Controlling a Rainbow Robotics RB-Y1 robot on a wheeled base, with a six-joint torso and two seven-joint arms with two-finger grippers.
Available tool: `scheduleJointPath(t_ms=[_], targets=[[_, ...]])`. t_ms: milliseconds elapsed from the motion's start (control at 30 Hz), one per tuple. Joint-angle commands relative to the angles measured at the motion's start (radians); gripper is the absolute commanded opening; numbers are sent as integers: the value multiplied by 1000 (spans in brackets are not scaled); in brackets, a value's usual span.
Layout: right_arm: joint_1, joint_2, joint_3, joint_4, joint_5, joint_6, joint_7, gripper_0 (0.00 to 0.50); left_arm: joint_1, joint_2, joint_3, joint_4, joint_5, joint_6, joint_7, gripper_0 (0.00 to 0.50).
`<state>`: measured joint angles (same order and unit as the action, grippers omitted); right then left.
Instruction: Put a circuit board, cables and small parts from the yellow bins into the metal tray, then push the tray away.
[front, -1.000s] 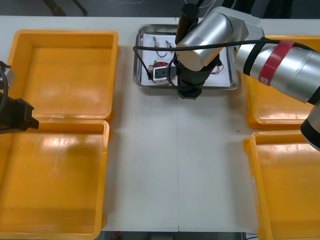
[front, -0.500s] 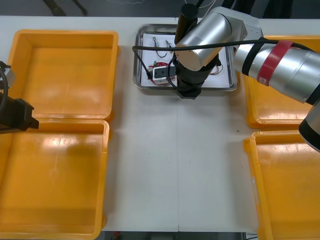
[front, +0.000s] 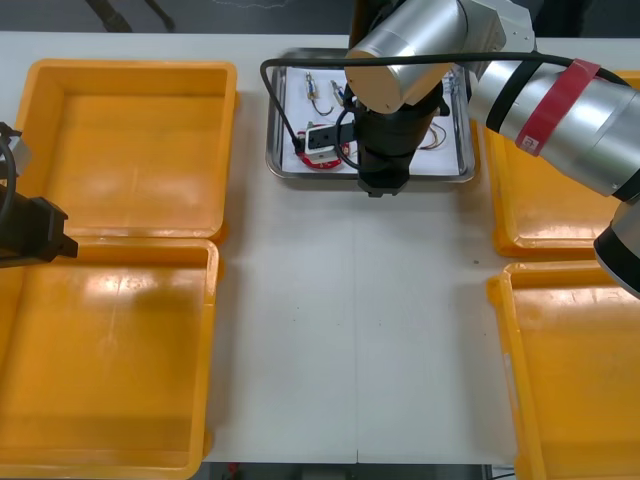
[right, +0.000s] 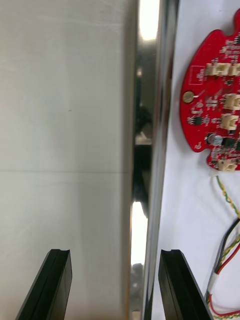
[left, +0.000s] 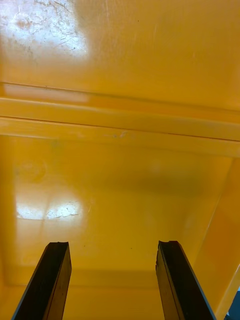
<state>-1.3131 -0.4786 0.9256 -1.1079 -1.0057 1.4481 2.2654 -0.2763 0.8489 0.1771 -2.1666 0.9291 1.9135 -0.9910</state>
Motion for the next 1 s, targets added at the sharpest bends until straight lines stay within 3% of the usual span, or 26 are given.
scheduleJointPath(t_ms=[33,533,833,1000], targets=[[-23,-3,-97,-84,-22,114,-66,500,14,-8,27,-32,-9,6,-49,500],[235,-186,-358,-635,-13,460,-449,500,14,-8,27,-32,-9,6,-49,500],[390,-290,-524,-897,-16,472,-669,500,14,-8,27,-32,-9,6,-49,500],[540,-353,-679,-1018,-28,472,-773,500,14,-8,27,-32,-9,6,-49,500]])
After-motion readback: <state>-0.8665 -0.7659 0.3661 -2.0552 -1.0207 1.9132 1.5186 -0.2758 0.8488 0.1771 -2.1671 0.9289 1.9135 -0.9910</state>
